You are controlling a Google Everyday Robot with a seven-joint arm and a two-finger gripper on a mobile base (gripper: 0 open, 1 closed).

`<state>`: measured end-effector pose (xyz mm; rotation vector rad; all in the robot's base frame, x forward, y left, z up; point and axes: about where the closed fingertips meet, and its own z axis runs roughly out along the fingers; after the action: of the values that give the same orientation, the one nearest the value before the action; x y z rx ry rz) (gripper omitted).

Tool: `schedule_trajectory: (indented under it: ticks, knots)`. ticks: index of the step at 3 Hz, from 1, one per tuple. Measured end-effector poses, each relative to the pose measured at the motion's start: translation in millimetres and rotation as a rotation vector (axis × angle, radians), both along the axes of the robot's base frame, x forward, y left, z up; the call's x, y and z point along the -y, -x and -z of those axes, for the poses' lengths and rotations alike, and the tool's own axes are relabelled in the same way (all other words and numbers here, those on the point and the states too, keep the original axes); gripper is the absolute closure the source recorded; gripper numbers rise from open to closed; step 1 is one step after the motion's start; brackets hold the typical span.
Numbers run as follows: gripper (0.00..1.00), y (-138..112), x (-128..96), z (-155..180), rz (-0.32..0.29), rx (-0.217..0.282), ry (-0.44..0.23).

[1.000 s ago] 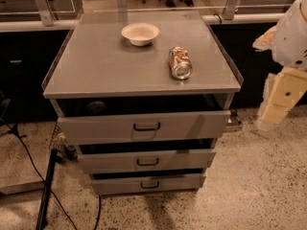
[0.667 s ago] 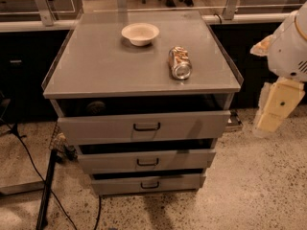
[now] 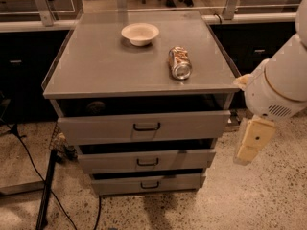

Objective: Open middle drawer

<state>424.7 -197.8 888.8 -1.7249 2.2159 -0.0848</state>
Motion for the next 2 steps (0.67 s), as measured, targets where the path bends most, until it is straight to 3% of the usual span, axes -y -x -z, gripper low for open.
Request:
schedule_trajectory:
  ticks: [2]
  knots:
    - [0.00, 4.2, -11.8, 92.5, 0.040, -0.044, -0.047]
